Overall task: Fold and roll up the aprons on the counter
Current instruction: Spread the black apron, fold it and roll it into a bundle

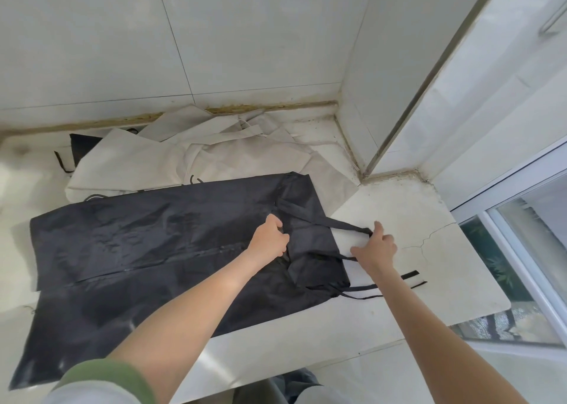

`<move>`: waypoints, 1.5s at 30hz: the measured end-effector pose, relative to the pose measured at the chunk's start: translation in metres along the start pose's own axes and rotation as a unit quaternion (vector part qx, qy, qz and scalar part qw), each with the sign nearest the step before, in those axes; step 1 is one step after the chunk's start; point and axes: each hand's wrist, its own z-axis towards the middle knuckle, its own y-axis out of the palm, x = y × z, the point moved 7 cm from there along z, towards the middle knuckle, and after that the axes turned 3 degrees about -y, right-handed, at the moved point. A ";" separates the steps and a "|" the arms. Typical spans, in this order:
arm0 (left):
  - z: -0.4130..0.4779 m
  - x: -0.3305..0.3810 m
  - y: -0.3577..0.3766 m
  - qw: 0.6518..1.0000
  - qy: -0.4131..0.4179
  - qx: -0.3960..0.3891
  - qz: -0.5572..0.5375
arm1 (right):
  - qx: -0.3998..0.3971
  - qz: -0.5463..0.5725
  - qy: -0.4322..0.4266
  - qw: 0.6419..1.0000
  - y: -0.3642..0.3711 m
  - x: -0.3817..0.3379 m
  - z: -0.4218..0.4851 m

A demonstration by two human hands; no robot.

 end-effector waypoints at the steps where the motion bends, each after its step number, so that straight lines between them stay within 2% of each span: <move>1: 0.000 0.003 -0.002 1.000 0.018 0.008 0.016 | 0.007 0.007 0.001 1.000 -0.002 0.003 0.002; 3: -0.001 0.007 -0.007 0.999 0.036 0.018 0.024 | 0.044 0.050 0.024 0.997 -0.008 0.008 0.004; 5: -0.002 0.007 -0.011 0.999 0.033 0.018 0.000 | 0.065 0.109 0.095 0.987 -0.011 0.017 0.003; 7: -0.004 0.007 -0.014 0.999 0.026 0.008 -0.030 | 0.049 0.166 0.180 0.968 -0.010 0.024 0.002; 9: -0.004 0.007 -0.016 0.998 0.011 -0.009 -0.056 | 0.006 0.221 0.190 0.957 -0.007 0.018 0.005; 11: -0.004 0.006 -0.016 0.996 -0.020 -0.039 -0.083 | -0.053 0.267 0.136 0.953 -0.005 -0.004 0.003; 14: -0.010 0.008 -0.016 0.986 -0.055 -0.096 -0.128 | -0.176 0.344 0.032 0.922 0.006 -0.058 -0.017; 16: -0.015 0.012 -0.021 0.978 -0.065 -0.111 -0.166 | -0.263 0.286 -0.062 0.919 0.018 -0.098 -0.039; 19: -0.026 0.020 -0.039 0.967 -0.083 -0.100 -0.219 | -0.327 0.170 -0.171 0.914 0.040 -0.142 -0.064; 22: -0.033 0.016 -0.064 0.962 -0.096 -0.081 -0.242 | -0.364 0.113 -0.224 0.897 0.064 -0.169 -0.085; 24: -0.037 0.008 -0.077 0.968 -0.094 -0.086 -0.217 | -0.392 0.087 -0.250 0.881 0.077 -0.180 -0.097; 28: -0.044 -0.012 -0.109 0.984 -0.072 -0.014 -0.160 | -0.430 0.068 -0.272 0.858 0.094 -0.191 -0.109; 33: -0.052 -0.055 -0.156 0.981 -0.072 0.135 -0.116 | -0.340 0.043 -0.240 0.908 0.108 -0.187 -0.087; 39: -0.054 -0.093 -0.197 0.966 -0.062 0.247 -0.042 | -0.249 -0.018 -0.296 0.922 0.117 -0.167 -0.063; 42: -0.061 -0.090 -0.210 0.935 -0.046 0.344 0.069 | -0.172 -0.011 -0.331 0.928 0.108 -0.162 -0.053; 44: -0.064 -0.075 -0.205 0.909 0.009 0.381 0.170 | -0.122 -0.044 -0.339 0.932 0.100 -0.156 -0.046; 45: -0.063 -0.067 -0.196 0.902 0.054 0.375 0.208 | -0.093 -0.078 -0.337 0.934 0.096 -0.152 -0.044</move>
